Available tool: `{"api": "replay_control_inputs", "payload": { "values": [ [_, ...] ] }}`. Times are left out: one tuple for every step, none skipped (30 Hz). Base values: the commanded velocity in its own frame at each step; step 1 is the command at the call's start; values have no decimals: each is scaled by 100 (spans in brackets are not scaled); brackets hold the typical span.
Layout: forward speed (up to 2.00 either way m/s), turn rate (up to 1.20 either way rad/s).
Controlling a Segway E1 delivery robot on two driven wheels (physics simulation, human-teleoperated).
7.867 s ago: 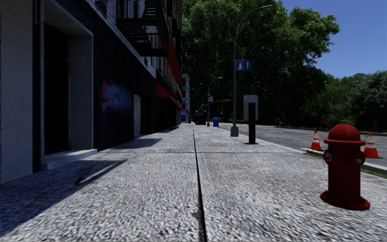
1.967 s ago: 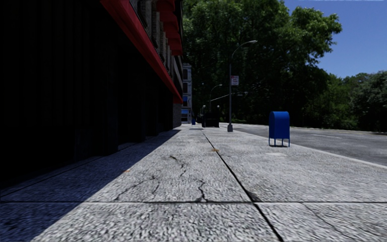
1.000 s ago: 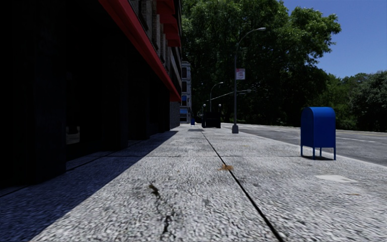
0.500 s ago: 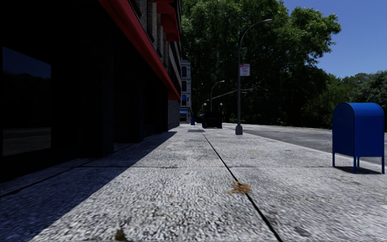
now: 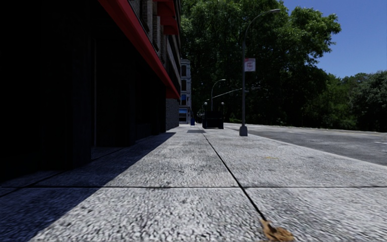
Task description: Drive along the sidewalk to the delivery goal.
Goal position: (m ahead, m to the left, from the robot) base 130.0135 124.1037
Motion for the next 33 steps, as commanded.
{"api": "replay_control_inputs", "payload": {
  "values": [
    [200, 0],
    [200, 0],
    [200, 0],
    [200, 0],
    [200, 0],
    [200, 0],
    [200, 0],
    [200, 0],
    [200, 0],
    [200, 0],
    [200, 0],
    [200, 0],
    [200, 0],
    [200, 0],
    [200, 0],
    [200, 0],
    [200, 0],
    [200, 0],
    [200, 0],
    [200, 0],
    [200, 0],
    [200, 0],
    [200, 0],
    [200, 0],
    [200, 0],
    [200, 0],
    [200, 0],
    [200, 0],
    [200, 0],
    [200, 0],
    [200, 0],
    [200, 0],
    [200, 0]
  ]
}}
